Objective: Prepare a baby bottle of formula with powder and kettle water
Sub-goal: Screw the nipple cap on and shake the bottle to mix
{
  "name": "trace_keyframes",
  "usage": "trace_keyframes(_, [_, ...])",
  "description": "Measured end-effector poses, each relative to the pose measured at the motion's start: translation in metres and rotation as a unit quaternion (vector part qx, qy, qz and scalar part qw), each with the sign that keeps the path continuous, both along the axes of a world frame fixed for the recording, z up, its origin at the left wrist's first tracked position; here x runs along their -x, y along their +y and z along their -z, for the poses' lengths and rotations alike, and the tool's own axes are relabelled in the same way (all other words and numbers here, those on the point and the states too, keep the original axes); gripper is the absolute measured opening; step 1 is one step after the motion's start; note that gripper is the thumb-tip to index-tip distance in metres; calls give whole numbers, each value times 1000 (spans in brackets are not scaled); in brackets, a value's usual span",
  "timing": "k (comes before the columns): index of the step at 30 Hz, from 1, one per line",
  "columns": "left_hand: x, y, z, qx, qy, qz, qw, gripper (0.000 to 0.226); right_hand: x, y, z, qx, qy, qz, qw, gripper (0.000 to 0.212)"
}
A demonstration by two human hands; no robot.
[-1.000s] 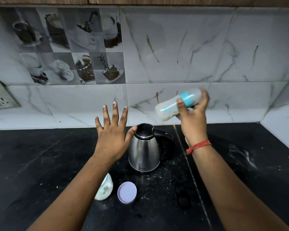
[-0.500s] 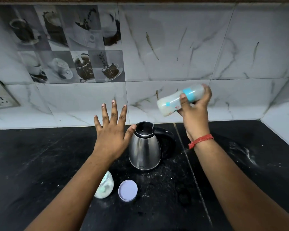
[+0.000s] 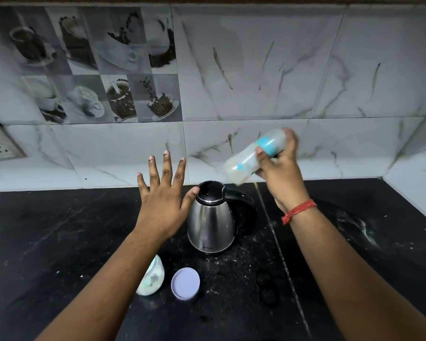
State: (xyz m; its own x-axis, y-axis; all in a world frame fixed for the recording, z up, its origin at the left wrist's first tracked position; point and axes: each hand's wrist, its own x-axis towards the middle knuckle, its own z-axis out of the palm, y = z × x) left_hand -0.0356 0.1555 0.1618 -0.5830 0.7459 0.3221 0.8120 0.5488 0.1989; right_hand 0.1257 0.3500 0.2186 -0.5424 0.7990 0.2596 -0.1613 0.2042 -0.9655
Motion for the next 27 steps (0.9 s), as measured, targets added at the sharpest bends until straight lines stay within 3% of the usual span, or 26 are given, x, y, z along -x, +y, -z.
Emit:
trace_keyframes(2, [-1,0,1,10,8,5,1000,79,-1,-2,4,-49,-123,-98,986,70])
trace_keyframes(3, [0,0,1,8,5,5,1000,79,-1,-4,7,-54,-132,-99,985,69])
trace_keyframes(6, [0,2,-1,1,-7,2,1000,79,-2,-2,10,4,21,28,999,65])
trace_keyframes(7, [-1,1,-1,5,-4,4,1000,79,-2,-4,7,15,20,20,999,64])
trace_keyframes(10, [-1,0,-1,7,4,11,1000,79,-4,-9,6,-54,-119,-97,987,62])
trace_keyframes(11, [0,0,-2,-1,2,10,1000,79,-5,-11,4,-52,-92,-62,992,62])
trace_keyframes(13, [1,-1,-2,-11,-2,4,1000,78,-6,-5,1,11,66,56,996,64])
trace_keyframes(14, [1,-1,-2,-9,1,5,1000,77,-6,1,2,27,97,74,992,65])
trace_keyframes(15, [0,-3,-2,-5,5,8,1000,77,-7,0,-1,27,74,46,996,66])
trace_keyframes(18, [0,-5,-2,-9,8,9,1000,78,-10,-5,3,-64,-145,-118,980,63])
trace_keyframes(22, [-6,-3,0,-11,-2,10,1000,81,-15,-13,6,15,-87,-110,990,62])
trace_keyframes(27, [-14,-3,6,2,-4,20,1000,86,-18,-21,14,19,-89,-139,986,59])
